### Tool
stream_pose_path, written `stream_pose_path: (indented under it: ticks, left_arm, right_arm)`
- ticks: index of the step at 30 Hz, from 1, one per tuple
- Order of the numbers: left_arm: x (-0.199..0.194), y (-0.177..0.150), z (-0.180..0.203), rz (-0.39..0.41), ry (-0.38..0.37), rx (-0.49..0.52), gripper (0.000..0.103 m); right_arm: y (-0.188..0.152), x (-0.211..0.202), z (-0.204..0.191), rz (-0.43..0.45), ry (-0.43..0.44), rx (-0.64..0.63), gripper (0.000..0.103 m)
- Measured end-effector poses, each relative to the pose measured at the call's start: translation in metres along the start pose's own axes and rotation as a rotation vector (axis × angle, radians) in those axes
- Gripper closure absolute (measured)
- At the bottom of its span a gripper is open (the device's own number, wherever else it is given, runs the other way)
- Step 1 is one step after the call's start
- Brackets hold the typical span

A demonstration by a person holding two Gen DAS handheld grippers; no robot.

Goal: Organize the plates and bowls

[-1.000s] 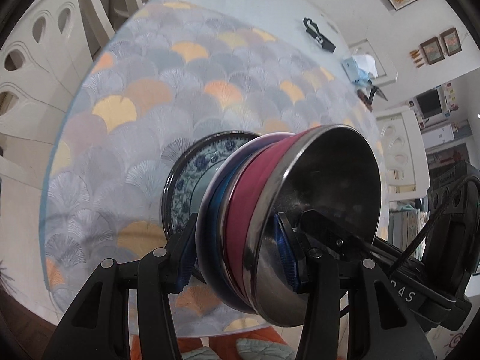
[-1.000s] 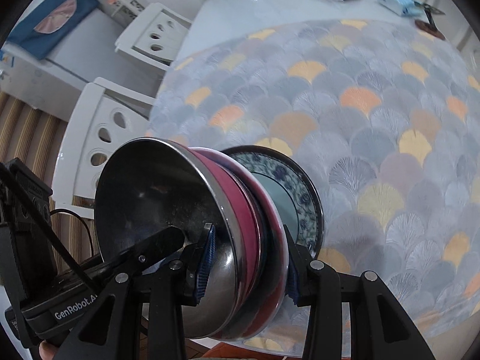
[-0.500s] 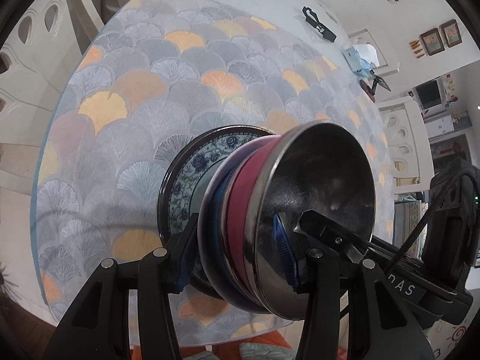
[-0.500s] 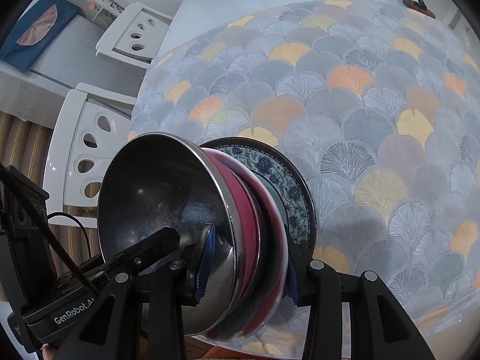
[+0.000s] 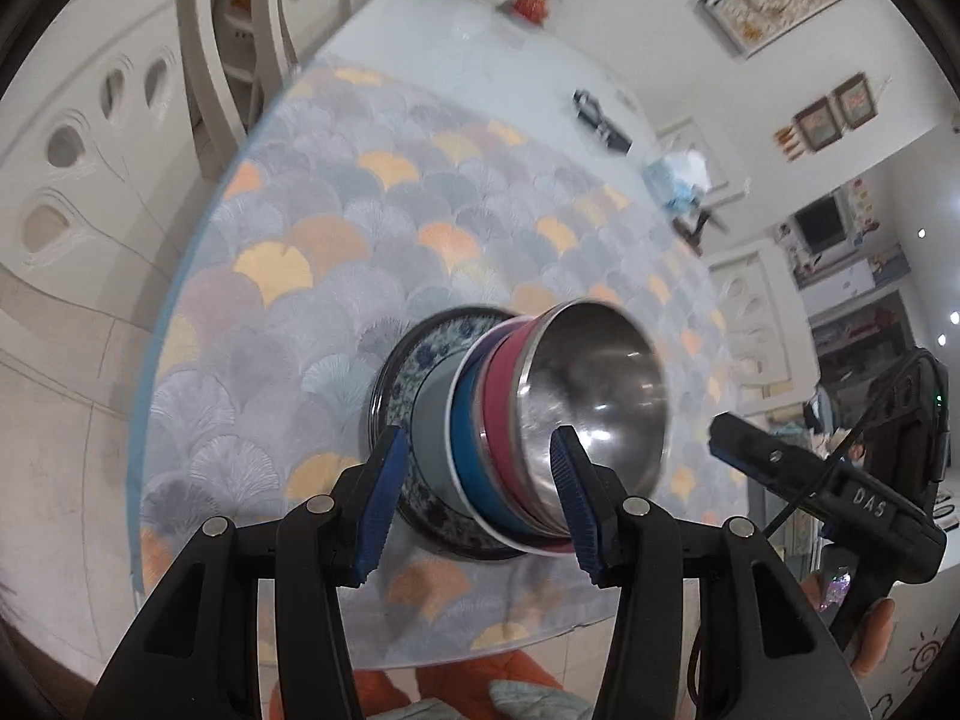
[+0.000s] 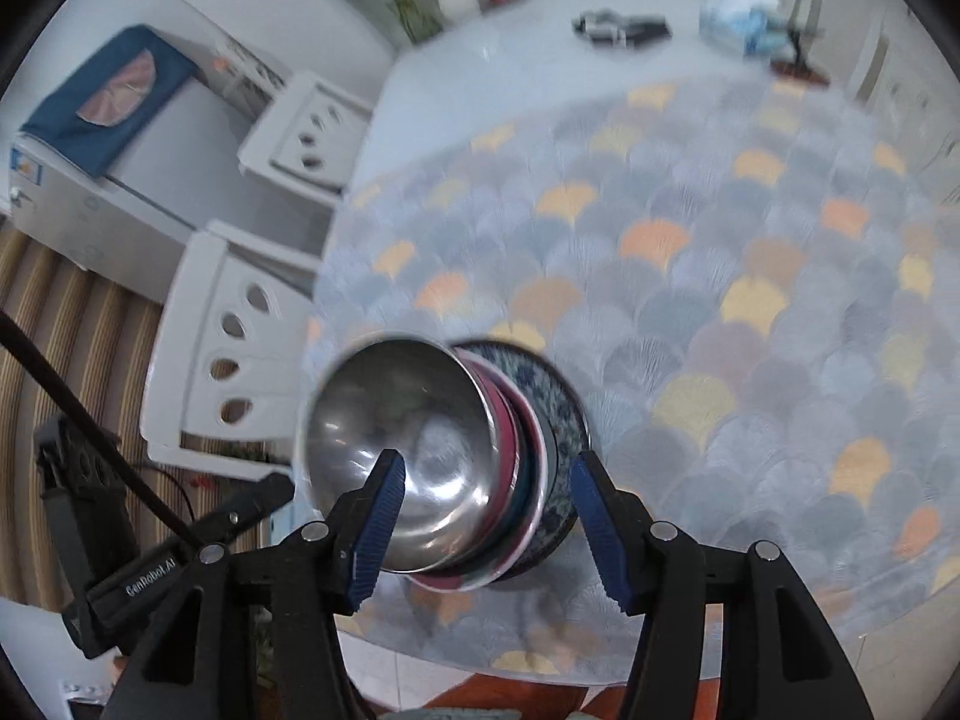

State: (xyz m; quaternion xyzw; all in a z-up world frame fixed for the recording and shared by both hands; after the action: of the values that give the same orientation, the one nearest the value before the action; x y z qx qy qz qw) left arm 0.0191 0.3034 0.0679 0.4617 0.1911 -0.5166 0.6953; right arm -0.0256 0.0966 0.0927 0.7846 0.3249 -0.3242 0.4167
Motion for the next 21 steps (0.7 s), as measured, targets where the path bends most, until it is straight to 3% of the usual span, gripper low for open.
stream_pose_path:
  ticks: [2, 5, 9, 14, 17, 21]
  left_arm:
    - [-0.016, 0.008, 0.008, 0.044, -0.005, 0.028, 0.056]
    - [-0.046, 0.028, 0.029, 0.141, 0.005, 0.108, 0.053]
    - [-0.084, 0.046, 0.056, 0.262, 0.004, 0.178, 0.036]
    - [-0.11, 0.061, 0.076, 0.34, 0.046, 0.233, 0.035]
    - [-0.118, 0.065, 0.086, 0.385, 0.087, 0.268, 0.026]
    - [-0.111, 0.057, 0.091, 0.394, 0.127, 0.304, 0.024]
  right_arm:
    - [0.006, -0.021, -0.01, 0.075, -0.006, -0.02, 0.04]
    - [0.013, -0.05, -0.028, 0.18, -0.039, -0.065, 0.024]
    - [0.011, -0.075, -0.047, 0.248, -0.126, -0.128, 0.023]
    - [0.013, -0.101, -0.059, 0.328, -0.182, -0.149, 0.022]
    - [0.014, -0.111, -0.061, 0.372, -0.267, -0.197, 0.015]
    - [0.007, -0.111, -0.055, 0.377, -0.324, -0.218, 0.015]
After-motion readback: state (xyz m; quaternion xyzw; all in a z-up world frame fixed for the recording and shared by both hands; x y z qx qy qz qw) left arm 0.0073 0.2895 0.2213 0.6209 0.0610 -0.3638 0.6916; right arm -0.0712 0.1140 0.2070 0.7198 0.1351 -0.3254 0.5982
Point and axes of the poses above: each gripper's, at about its wrist camera, not at the fingertips, and x roughly the way its jaws point, z to its right, y to its top, the point moved 7 cm from there along x, roughly the way its jaws point, and after that the axes turned 8 degrees about z, right-handed, at the moved point
